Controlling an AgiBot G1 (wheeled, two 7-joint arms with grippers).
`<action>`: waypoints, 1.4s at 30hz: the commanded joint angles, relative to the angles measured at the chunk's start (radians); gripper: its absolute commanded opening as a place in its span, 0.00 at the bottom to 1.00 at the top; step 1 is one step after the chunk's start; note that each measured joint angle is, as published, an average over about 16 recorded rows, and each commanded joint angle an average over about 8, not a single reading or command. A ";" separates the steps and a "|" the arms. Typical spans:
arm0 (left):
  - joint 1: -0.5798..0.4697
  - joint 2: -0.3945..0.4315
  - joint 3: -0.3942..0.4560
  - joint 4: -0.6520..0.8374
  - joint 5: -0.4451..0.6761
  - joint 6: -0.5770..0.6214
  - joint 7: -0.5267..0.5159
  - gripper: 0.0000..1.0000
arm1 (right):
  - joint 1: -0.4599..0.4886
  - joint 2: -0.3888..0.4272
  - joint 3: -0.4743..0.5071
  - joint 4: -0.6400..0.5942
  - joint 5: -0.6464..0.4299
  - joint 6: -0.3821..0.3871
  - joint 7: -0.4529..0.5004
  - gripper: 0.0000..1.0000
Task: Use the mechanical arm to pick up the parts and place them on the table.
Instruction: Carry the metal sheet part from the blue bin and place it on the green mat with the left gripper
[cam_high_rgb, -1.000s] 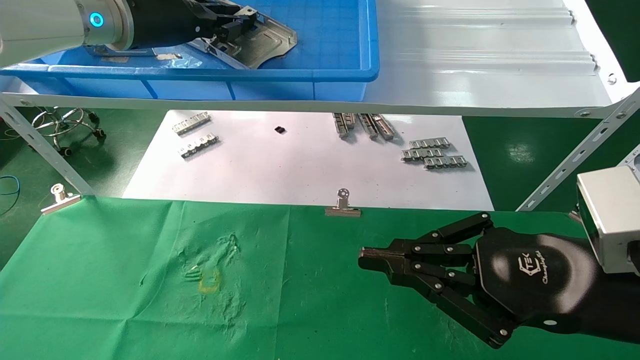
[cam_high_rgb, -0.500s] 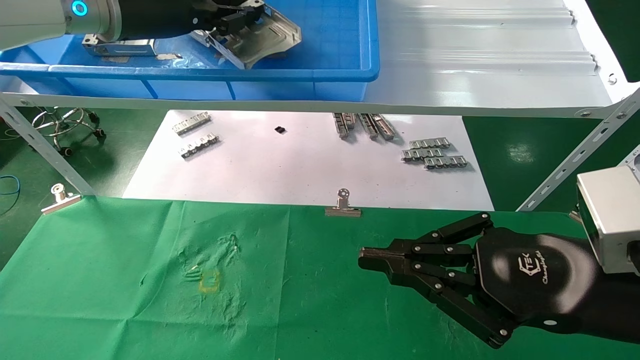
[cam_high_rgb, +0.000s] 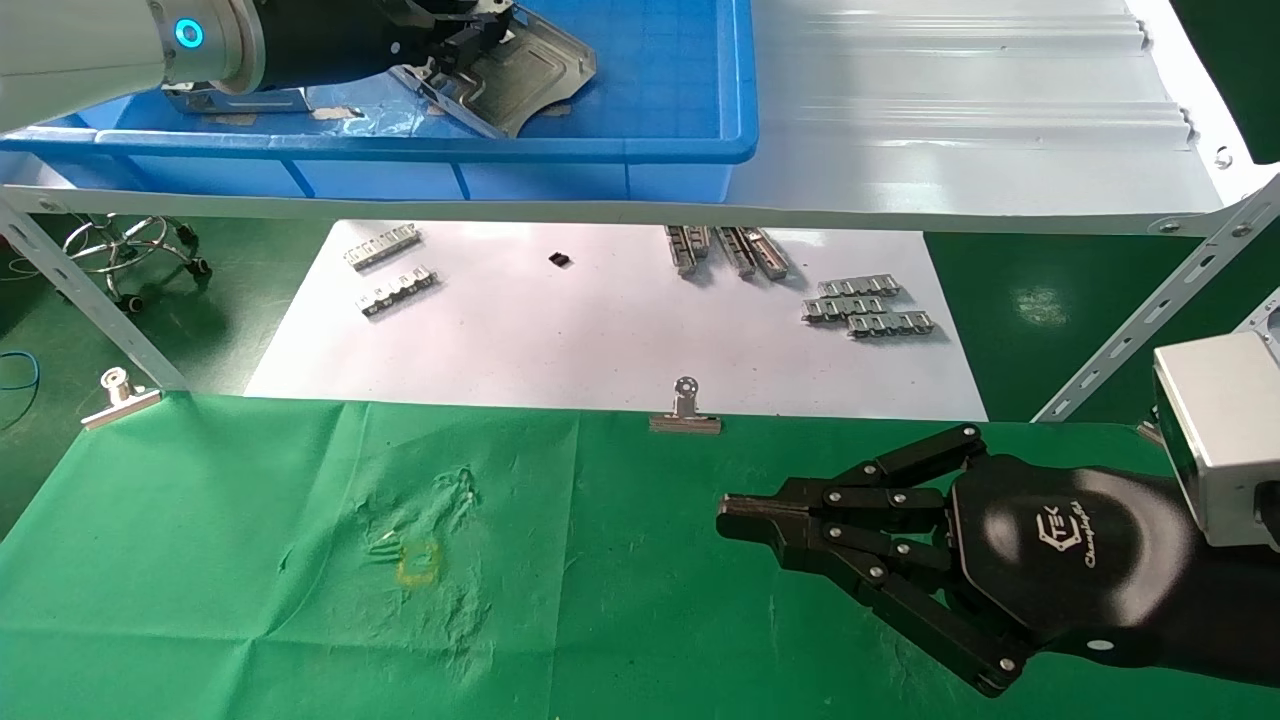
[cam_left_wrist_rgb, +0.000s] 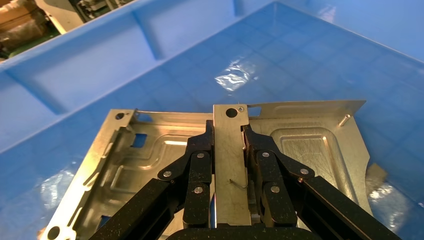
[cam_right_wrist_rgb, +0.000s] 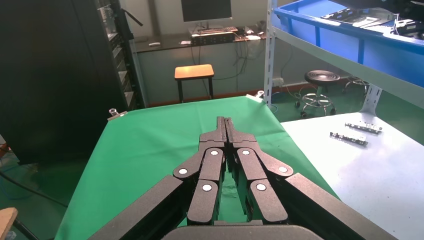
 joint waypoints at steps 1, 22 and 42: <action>-0.002 0.000 -0.003 -0.001 -0.004 -0.011 0.001 0.00 | 0.000 0.000 0.000 0.000 0.000 0.000 0.000 0.00; -0.025 -0.161 -0.077 -0.084 -0.122 0.453 0.164 0.00 | 0.000 0.000 0.000 0.000 0.000 0.000 0.000 0.00; 0.143 -0.337 0.005 -0.332 -0.189 0.756 0.426 0.00 | 0.000 0.000 0.000 0.000 0.000 0.000 0.000 0.00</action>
